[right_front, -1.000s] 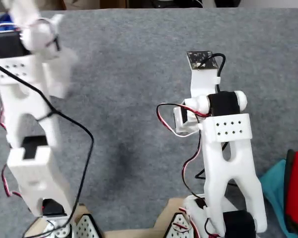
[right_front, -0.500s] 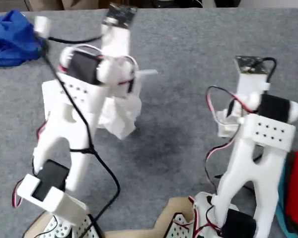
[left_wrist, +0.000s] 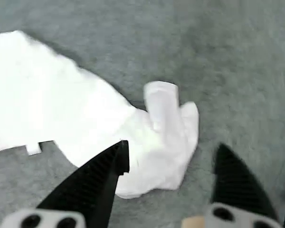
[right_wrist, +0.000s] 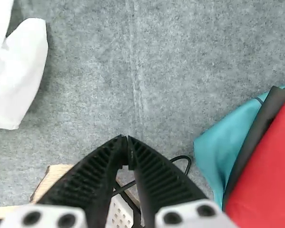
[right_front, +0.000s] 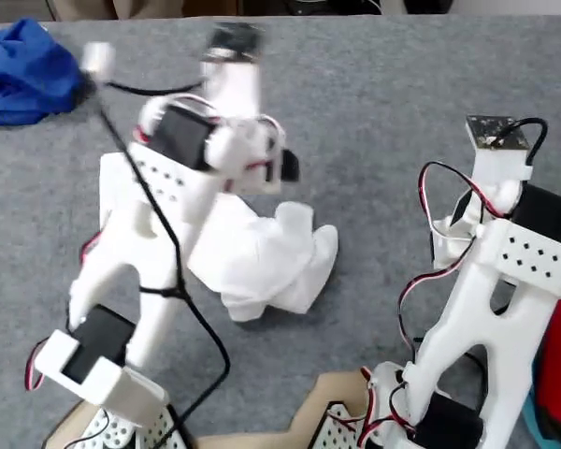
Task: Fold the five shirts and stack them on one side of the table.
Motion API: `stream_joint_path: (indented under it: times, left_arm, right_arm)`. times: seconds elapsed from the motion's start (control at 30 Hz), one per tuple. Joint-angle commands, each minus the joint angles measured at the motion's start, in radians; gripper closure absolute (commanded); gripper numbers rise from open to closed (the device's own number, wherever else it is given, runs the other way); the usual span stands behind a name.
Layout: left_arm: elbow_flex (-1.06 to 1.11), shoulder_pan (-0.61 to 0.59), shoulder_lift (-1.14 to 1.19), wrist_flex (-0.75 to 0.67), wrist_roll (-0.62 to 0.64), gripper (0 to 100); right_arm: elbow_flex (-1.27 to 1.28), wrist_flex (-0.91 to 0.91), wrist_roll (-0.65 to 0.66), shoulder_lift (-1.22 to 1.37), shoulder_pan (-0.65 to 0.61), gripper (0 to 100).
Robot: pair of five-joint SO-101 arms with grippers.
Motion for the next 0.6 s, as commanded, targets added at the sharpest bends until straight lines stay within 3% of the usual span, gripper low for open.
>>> stream_joint_path:
  times: [0.0, 0.2, 0.33, 0.43, 0.57]
  left_arm:
    - [0.025, -0.130, -0.047, 0.009, -0.055, 66]
    - [0.161, -0.453, -0.038, 0.009, -0.244, 71]
    - [0.313, -0.621, -0.036, 0.003, -0.384, 72]
    - [0.439, -0.689, -0.036, -0.078, -0.439, 72]
    - [0.600, -0.709, -0.036, -0.242, -0.437, 72]
  right_arm:
    - [-0.039, 0.011, 0.009, -0.002, -0.067, 99.3]
    - [-0.039, 0.012, -0.003, 0.004, -0.323, 99.3]
    - [-0.039, -0.018, -0.129, 0.012, -0.516, 99.3]
    - [-0.045, -0.094, -0.213, 0.067, -0.607, 99.3]
    - [-0.067, -0.222, -0.308, 0.220, -0.631, 96.2]
